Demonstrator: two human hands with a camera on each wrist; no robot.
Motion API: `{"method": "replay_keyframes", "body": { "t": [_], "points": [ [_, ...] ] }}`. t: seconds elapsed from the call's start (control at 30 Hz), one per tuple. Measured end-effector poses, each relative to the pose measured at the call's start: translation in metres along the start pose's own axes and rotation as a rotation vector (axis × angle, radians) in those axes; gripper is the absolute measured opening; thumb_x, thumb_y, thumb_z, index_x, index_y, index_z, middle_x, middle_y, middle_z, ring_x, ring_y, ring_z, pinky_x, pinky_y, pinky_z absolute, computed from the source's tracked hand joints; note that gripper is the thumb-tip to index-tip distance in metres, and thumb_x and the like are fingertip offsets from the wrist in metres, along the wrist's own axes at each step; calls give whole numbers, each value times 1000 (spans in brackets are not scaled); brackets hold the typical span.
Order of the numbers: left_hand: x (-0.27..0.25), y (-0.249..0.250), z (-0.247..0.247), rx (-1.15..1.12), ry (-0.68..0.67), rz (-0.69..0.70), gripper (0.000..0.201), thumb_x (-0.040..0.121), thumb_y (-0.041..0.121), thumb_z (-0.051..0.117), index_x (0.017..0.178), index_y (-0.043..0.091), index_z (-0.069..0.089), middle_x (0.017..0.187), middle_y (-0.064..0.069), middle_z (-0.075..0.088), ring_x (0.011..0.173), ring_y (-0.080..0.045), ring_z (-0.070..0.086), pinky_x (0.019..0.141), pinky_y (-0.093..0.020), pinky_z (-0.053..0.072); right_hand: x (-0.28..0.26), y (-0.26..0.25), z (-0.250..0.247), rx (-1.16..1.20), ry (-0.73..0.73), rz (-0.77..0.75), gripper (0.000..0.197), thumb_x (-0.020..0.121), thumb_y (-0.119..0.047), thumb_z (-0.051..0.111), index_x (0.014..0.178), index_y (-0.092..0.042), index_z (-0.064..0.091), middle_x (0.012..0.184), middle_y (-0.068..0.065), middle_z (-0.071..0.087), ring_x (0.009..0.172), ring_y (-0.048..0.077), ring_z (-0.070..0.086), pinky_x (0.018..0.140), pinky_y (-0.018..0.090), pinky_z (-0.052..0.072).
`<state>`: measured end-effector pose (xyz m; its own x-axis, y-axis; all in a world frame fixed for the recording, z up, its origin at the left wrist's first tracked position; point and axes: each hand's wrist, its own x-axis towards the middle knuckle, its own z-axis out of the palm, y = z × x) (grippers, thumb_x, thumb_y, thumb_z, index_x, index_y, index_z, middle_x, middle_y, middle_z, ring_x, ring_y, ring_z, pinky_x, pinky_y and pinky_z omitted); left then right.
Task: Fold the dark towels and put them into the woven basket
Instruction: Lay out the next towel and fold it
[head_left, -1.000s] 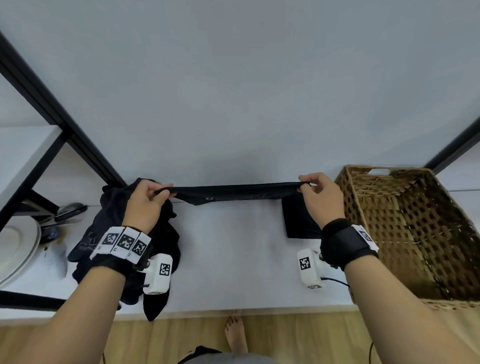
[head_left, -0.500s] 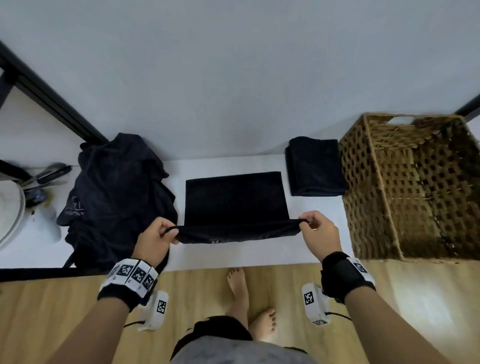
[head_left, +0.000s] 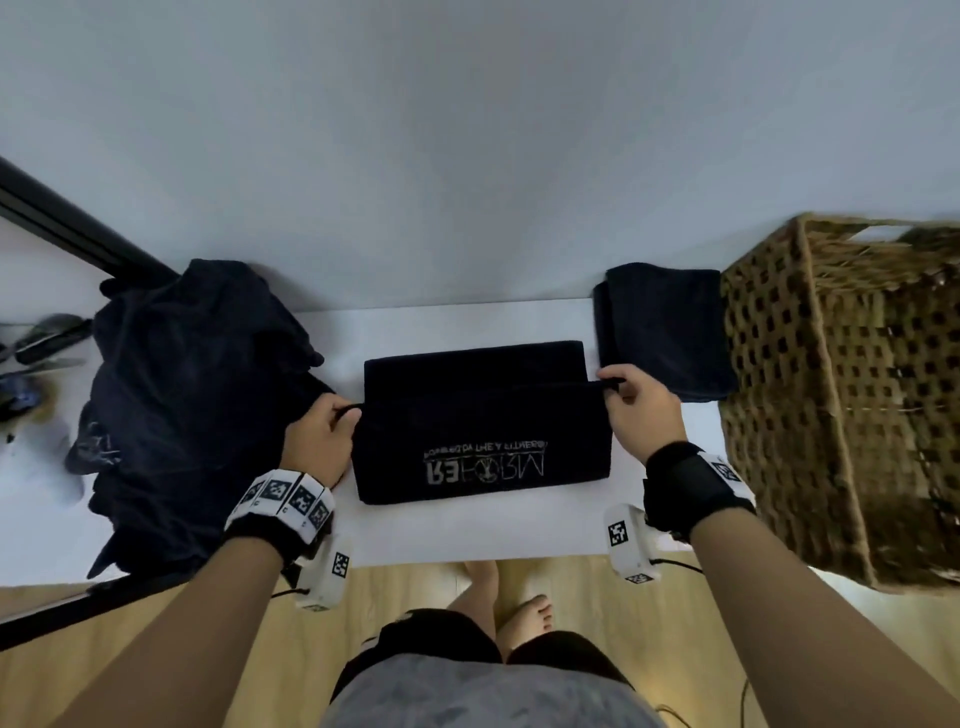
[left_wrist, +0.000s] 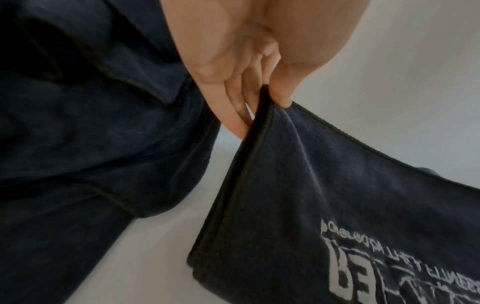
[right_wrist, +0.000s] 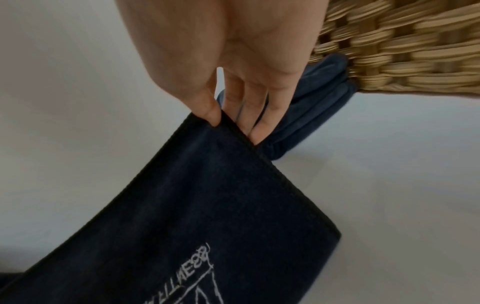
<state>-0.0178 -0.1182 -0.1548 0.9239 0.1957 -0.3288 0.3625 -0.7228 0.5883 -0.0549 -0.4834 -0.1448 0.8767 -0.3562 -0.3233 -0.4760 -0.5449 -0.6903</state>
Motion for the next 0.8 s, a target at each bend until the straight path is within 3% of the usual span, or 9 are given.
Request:
{"method": "replay_keyframes", "body": {
  "t": [0.03,0.1,0.2,0.33,0.43,0.47,0.57,0.7,0.8],
  "points": [
    [8,3,3,19,4,3,8,96,19,57,96,12,62,85,1,64,77,-17,57,67,-15,39,8,-5,2,-32,6,-8,25,93,-5,55,108,-19,70,84,-3,63,83,15,58,85,14,41],
    [22,8,8,47,9,12,15,99,19,52,105,7,59,91,-6,62,83,-21,54,75,-25,37,23,-12,8,-60,24,-1,27,94,-4,53,111,-17,69,84,-2,63,82,14,56,82,12,38],
    [36,17,13,17,31,38,16,101,17,49,108,6,57,92,-10,62,81,-23,55,72,-26,37,41,-18,14,-87,47,46,26,96,-5,50,116,-13,65,93,8,67,84,15,55,77,9,34],
    [49,24,19,-44,24,22,20,99,17,53,115,7,59,106,-11,66,92,-22,60,77,-22,38,58,-24,21,-90,31,130,26,96,-8,51,120,-11,61,110,14,68,103,26,61,86,17,37],
    [51,26,21,-108,-8,5,29,94,15,61,122,9,56,117,-8,65,98,-16,61,87,-24,44,60,-27,25,-113,28,102,30,94,-8,54,124,-7,58,116,13,66,109,27,61,98,26,43],
    [51,25,22,-112,-12,6,31,93,13,63,123,8,56,119,-9,65,102,-19,62,91,-27,46,58,-27,27,-129,45,71,30,93,-7,56,123,-6,58,116,13,65,108,27,61,98,30,45],
    [47,16,27,-5,-29,26,30,93,10,61,122,6,57,120,-14,62,109,-27,61,96,-33,46,47,-23,37,-172,66,4,26,91,-6,57,117,-9,62,113,11,61,98,22,60,86,26,45],
    [33,3,39,168,-102,172,26,92,7,60,118,9,63,119,-15,55,109,-30,56,96,-32,42,27,-8,54,-230,-104,-87,28,89,-5,60,117,-10,65,120,7,59,108,25,59,97,33,47],
    [23,0,49,252,-248,397,34,89,3,64,121,14,68,138,-11,52,126,-31,47,107,-38,37,15,9,65,-328,-286,-78,47,89,-12,66,135,-14,56,145,6,44,134,25,40,111,28,31]
  ]
}}
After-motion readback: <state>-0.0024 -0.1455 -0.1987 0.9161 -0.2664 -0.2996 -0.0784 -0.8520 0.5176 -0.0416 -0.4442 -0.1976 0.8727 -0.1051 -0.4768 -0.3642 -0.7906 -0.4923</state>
